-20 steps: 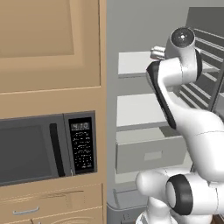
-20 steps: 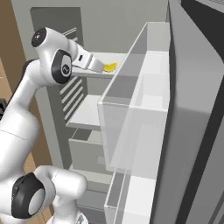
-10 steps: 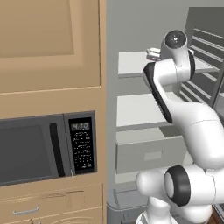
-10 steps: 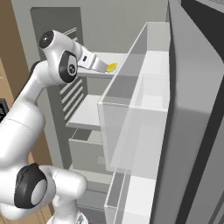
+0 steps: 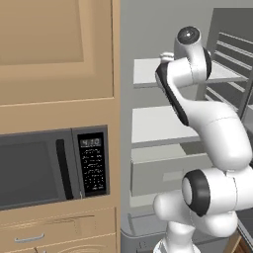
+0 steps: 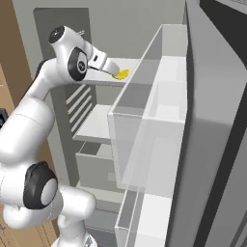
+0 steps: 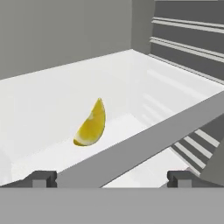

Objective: There is a bowl on the dining counter. Grab a lemon wedge from the fridge and place it in the bowl. Then get the liquor bottle and glass cup from the cabinet and place them next to the bowl.

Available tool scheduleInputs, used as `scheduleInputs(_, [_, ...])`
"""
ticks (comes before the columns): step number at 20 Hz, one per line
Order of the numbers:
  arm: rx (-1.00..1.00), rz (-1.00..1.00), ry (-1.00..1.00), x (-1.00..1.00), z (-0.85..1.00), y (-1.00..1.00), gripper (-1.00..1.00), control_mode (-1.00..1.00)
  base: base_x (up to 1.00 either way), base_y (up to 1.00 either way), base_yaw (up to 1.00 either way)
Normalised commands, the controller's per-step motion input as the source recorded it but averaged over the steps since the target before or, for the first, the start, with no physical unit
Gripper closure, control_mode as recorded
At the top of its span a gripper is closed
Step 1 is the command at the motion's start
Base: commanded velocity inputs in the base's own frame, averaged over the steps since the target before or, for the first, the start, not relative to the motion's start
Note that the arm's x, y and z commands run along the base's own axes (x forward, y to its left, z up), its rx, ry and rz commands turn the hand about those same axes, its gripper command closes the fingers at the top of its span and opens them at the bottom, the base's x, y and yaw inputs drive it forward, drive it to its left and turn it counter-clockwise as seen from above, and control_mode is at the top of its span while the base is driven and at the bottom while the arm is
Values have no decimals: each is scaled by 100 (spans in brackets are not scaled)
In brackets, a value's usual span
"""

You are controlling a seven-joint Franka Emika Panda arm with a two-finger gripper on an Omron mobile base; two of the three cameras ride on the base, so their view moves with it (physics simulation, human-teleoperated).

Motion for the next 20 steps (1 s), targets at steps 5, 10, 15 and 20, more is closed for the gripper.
scheduleInputs(5, [0,0,-3,0,-3,0,-100,-100,0,0,0])
scheduleInputs(10, [0,0,-4,1,-8,0,-100,-100,0,0,0])
scheduleInputs(15, [0,0,-3,3,-8,0,-100,-100,0,0,0])
scheduleInputs(20, [1,0,0,10,-6,0,-100,-100,0,0,0])
